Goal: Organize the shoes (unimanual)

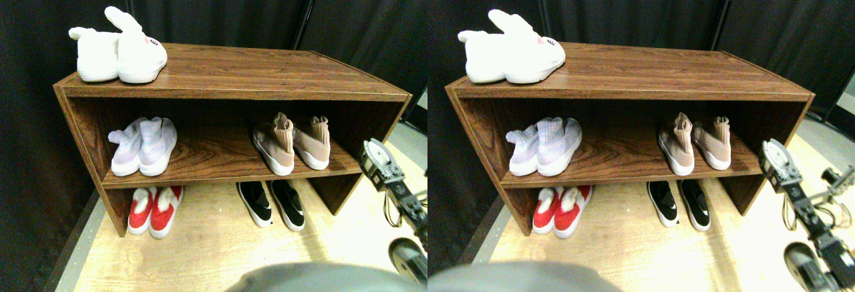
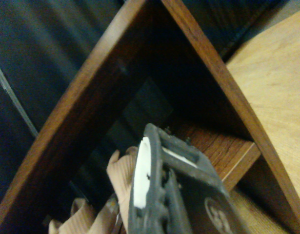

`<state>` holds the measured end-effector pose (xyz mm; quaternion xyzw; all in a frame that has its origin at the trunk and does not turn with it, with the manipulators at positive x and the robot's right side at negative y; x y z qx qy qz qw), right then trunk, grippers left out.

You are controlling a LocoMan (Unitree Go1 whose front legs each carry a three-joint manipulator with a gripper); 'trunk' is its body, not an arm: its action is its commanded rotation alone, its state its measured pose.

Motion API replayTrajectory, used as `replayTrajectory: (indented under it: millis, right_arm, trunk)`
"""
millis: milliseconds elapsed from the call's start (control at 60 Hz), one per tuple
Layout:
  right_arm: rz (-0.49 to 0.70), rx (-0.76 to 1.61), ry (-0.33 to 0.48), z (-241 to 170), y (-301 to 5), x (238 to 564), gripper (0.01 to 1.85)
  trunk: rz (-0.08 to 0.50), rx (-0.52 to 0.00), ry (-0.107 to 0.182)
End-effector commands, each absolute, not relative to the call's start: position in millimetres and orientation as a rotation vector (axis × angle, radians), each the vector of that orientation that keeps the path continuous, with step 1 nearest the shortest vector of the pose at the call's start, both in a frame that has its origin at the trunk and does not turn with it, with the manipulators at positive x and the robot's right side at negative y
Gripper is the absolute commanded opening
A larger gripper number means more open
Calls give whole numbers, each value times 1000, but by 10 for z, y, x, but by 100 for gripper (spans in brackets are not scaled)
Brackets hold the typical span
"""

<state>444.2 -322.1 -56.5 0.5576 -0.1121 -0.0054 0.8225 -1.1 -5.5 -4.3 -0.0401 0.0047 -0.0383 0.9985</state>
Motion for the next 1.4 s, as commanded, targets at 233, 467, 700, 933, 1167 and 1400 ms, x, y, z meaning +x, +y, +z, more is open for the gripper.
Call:
replayTrajectory:
  millis: [233,467,700,933,1167,1400]
  right_arm:
    - [-66,1245,-221,-685,-3277,4952,6]
    - [-101,1273,-227,-745,-3242,5154,6]
    - [-84,1282,-192,-787,-3218,5252,6]
    - [-52,1306,-116,-812,-3112,5233,6]
    - [-56,1304,-66,-810,-2913,5204,6]
    - [-89,1308,-92,-832,-2739,5190,6]
  trunk:
    - [-65,-110,9]
    - [-51,-113,10]
    - [-34,-118,10]
    - [-28,-121,6]
    - [-21,-131,11]
    - [-13,-139,16]
